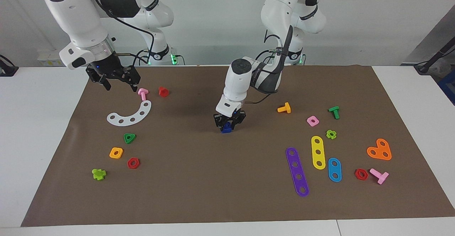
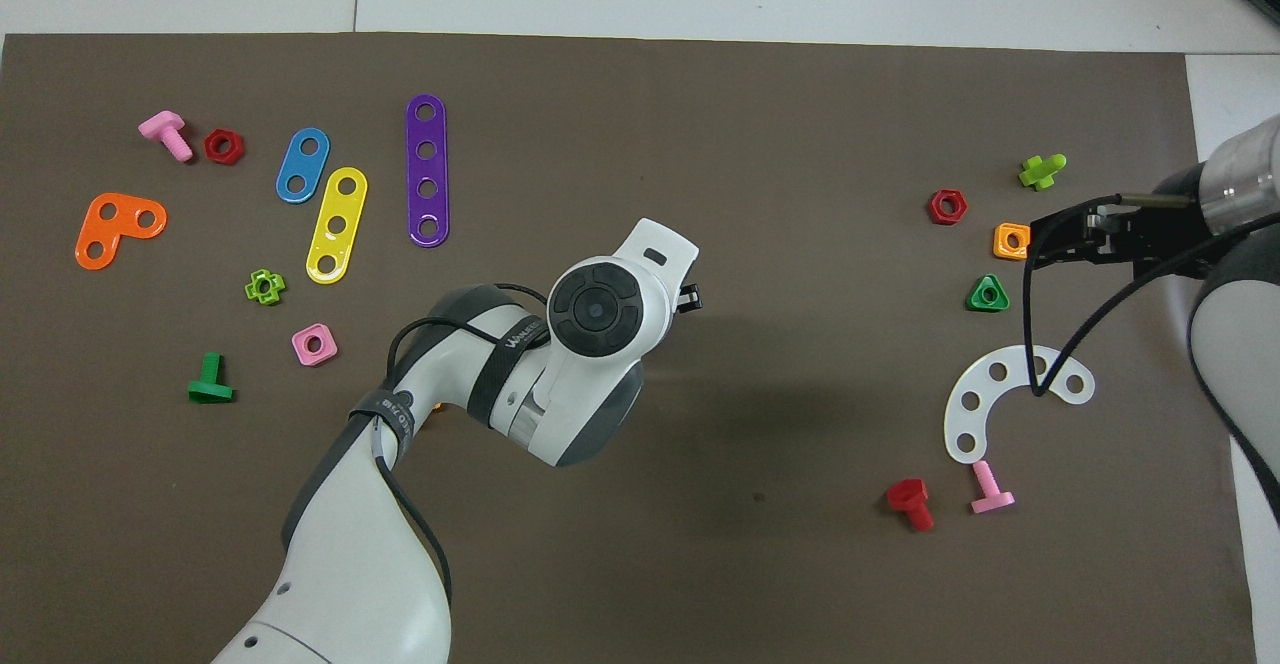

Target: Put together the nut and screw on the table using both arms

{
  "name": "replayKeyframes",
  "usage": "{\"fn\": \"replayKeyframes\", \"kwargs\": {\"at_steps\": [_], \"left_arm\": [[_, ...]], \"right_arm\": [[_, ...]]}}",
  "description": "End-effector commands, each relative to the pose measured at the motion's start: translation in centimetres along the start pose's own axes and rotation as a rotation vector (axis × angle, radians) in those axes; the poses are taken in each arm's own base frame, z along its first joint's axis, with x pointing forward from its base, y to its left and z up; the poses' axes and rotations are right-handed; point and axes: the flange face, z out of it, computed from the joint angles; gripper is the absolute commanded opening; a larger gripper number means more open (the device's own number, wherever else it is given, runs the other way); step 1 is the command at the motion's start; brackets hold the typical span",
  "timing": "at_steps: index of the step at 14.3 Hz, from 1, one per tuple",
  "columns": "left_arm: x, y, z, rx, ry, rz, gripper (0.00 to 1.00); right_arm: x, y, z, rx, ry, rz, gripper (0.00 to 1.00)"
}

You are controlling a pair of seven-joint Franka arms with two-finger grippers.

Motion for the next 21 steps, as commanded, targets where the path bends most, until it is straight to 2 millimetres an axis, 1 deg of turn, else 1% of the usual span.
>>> {"fn": "replayKeyframes", "kwargs": {"at_steps": [1,2,3,4,5,6,7,8,9,10,11,12,13,14,15,16,17,19,21], "left_arm": [[0.6,0.4,-1.2,0.001,-0.006,-0.003,1.0],[1.0,0.6,-1.7,0.014,-0.017,-0.001,1.0],[1.6,0.9,-2.9,0.03,-0.026,0.005,1.0],[2.9,0.4,-4.0,0.065,-0.046,-0.003,1.0],[4.9,-1.2,-5.3,0.103,-0.07,-0.014,1.0],[6.4,-2.7,-6.5,0.128,-0.1,-0.01,1.0],[7.9,-4.7,-8.1,0.142,-0.125,-0.003,1.0],[9.0,-6.8,-10.9,0.144,-0.143,0.014,1.0],[9.8,-9.2,-12.9,0.157,-0.174,0.032,1.0],[10.9,-12.1,-15.0,0.172,-0.214,0.051,1.0],[11.3,-14.7,-16.6,0.187,-0.263,0.081,1.0],[11.7,-17.5,-18.0,0.191,-0.3,0.102,1.0],[12.4,-21.1,-19.3,0.197,-0.325,0.108,1.0],[12.5,-23.7,-20.6,0.212,-0.347,0.134,1.0],[12.5,-26.1,-21.2,0.236,-0.38,0.171,1.0],[12.4,-28.3,-21.8,0.255,-0.41,0.195,1.0],[12.4,-30.1,-22.3,0.262,-0.427,0.199,1.0],[12.6,-32.8,-23.8,0.251,-0.424,0.158,1.0],[12.7,-34.1,-26.3,0.237,-0.377,0.132,1.0]], "right_arm": [[-1.5,0.6,-0.3,-0.036,0.002,-0.033,0.99],[-1.6,0.4,-0.5,-0.069,0.01,-0.04,0.99],[-1.6,0.4,-0.5,-0.077,0.011,-0.041,0.99],[-1.6,0.4,-0.4,-0.074,0.011,-0.036,0.99],[-1.4,0.8,-0.4,-0.06,0.009,-0.026,0.99],[-1.4,1.0,-0.5,-0.043,0.009,-0.023,0.99],[-1.5,0.9,-0.6,-0.026,0.007,-0.02,0.99],[-1.6,1.0,-0.9,-0.02,0.012,-0.018,0.99],[-1.6,1.2,-1.0,-0.017,0.018,-0.014,0.99],[-1.6,1.2,-1.2,-0.016,0.024,-0.012,0.99],[-1.7,1.1,-1.6,-0.016,0.03,-0.012,0.99],[-1.8,1.1,-2.1,-0.011,0.039,-0.01,0.99],[-1.9,1.1,-2.4,-0.008,0.045,-0.018,0.99],[-1.7,1.1,-2.6,-0.004,0.051,-0.03,0.99],[-1.7,1.1,-2.8,0.0,0.05,-0.043,0.99],[-1.7,0.4,-3.0,0.001,0.045,-0.059,0.99],[-1.8,-0.1,-3.3,-0.002,0.038,-0.071,0.99],[-1.9,0.1,-3.1,-0.002,0.025,-0.091,0.99],[-2.1,0.2,-2.9,-0.003,0.01,-0.094,0.99]]}}
